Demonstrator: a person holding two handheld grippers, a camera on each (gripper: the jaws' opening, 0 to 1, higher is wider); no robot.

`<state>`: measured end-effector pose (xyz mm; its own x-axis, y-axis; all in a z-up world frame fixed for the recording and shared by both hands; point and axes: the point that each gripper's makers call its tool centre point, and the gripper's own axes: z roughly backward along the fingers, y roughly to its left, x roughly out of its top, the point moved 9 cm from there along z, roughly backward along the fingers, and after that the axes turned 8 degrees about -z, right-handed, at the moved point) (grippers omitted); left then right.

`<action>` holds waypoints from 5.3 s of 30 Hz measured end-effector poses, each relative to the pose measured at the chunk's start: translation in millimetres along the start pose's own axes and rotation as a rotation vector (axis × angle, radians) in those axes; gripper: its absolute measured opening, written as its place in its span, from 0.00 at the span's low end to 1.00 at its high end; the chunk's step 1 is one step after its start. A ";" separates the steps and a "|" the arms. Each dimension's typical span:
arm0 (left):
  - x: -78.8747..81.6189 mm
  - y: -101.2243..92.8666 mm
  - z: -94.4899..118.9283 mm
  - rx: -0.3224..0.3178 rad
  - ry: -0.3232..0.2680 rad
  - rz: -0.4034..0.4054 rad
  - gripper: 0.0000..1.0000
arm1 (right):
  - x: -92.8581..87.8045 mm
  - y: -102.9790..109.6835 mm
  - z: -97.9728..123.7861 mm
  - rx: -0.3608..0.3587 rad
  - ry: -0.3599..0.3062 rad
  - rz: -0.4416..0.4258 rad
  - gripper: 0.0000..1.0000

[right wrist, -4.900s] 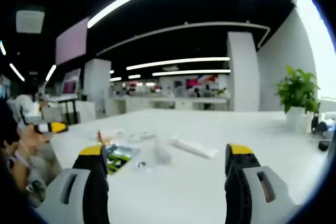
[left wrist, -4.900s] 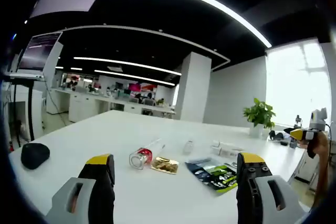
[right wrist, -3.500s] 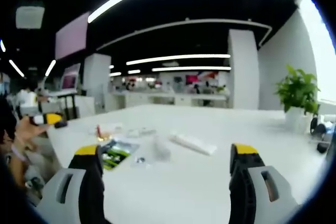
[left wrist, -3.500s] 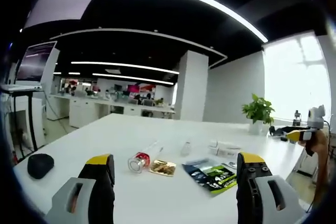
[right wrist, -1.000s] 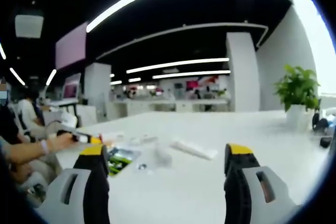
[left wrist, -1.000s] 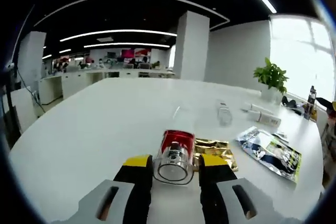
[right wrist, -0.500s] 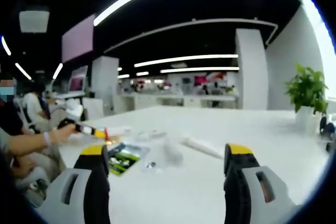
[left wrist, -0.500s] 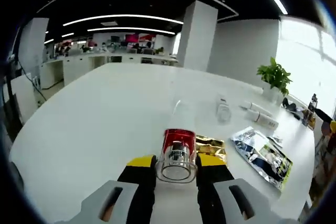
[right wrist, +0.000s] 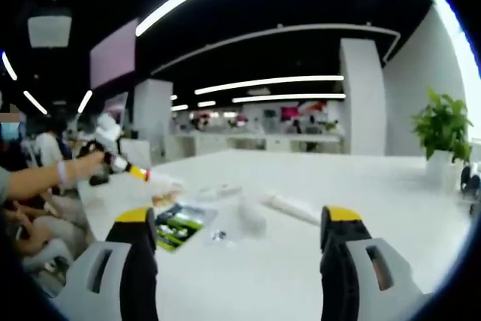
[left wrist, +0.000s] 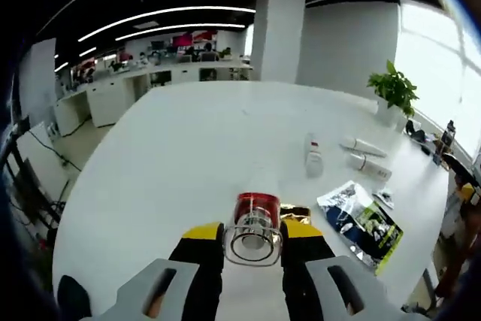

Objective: Arrange the skincare products in the storage area until every visible bottle or jar stands upright without overlapping.

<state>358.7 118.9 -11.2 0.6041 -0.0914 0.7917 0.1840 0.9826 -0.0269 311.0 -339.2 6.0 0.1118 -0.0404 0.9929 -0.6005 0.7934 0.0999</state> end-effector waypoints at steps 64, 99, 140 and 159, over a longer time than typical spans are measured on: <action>117.3 -16.0 -44.1 0.148 -0.207 -0.118 0.45 | -29.5 10.6 -30.9 0.061 0.112 -0.007 0.88; 45.2 -28.1 -83.6 0.110 -0.244 -0.058 0.31 | -26.4 54.6 -59.5 0.161 0.150 0.044 0.86; 18.5 -230.5 -36.1 -0.411 -0.480 -0.248 0.30 | 12.4 28.0 -46.1 0.084 -0.184 -0.068 0.86; -12.1 -275.8 -44.0 -0.459 -0.471 -0.327 0.31 | -1.5 39.0 -60.6 0.218 -0.095 -0.217 0.59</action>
<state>334.8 -158.1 -40.3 0.0850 -0.1872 0.9786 0.6666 0.7407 0.0838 335.4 -271.4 4.5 0.1881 -0.2589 0.9474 -0.7275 0.6113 0.3115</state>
